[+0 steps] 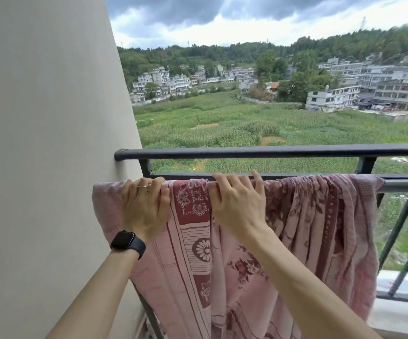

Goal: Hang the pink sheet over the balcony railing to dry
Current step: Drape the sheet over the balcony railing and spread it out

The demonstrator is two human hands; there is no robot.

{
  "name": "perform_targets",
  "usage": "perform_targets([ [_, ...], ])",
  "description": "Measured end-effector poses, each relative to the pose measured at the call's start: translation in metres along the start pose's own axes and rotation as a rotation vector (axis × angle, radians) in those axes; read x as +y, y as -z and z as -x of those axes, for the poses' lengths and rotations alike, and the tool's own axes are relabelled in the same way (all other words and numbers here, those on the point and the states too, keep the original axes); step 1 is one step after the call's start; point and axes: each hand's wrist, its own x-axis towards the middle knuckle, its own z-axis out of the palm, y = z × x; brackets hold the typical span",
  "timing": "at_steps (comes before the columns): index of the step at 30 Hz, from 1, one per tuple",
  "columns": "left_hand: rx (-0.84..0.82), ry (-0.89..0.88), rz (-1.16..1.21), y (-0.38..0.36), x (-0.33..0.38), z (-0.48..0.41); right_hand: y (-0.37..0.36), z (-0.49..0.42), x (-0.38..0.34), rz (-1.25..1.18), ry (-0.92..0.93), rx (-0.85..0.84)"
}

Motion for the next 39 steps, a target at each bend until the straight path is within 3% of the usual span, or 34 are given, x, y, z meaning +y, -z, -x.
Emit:
perform_targets([
  [2,0.010,-0.009,-0.005,0.000,0.000,-0.001,-0.006,0.001,0.003,0.076,0.042,-0.019],
  [4,0.032,-0.024,-0.020,-0.002,-0.001,-0.001,-0.003,0.005,0.028,0.111,0.048,0.069],
  [7,0.036,-0.047,-0.022,-0.004,-0.006,-0.004,0.010,0.016,0.083,0.190,0.007,0.183],
  [10,0.022,-0.059,-0.022,-0.004,-0.003,-0.004,0.024,0.025,0.115,0.206,-0.075,0.181],
  [14,0.029,0.049,-0.011,-0.003,0.003,-0.003,0.020,0.020,0.080,0.067,-0.189,0.172],
  [20,0.065,0.028,-0.031,-0.005,0.001,-0.001,-0.008,0.007,0.003,0.021,0.040,0.050],
  [24,0.054,0.011,-0.039,-0.008,-0.002,0.000,-0.001,0.009,0.039,0.124,0.074,0.118],
  [28,0.071,-0.024,-0.034,-0.010,-0.003,-0.002,0.017,0.021,0.086,0.165,-0.030,0.132],
  [32,0.076,0.036,-0.029,-0.011,0.001,-0.002,0.017,0.017,0.063,0.097,-0.120,0.134],
  [36,0.064,0.001,-0.026,-0.008,-0.008,-0.001,0.001,0.005,0.015,0.051,0.024,0.080],
  [39,0.056,-0.042,-0.025,-0.008,-0.012,-0.003,-0.004,0.007,0.036,0.110,0.075,0.109],
])
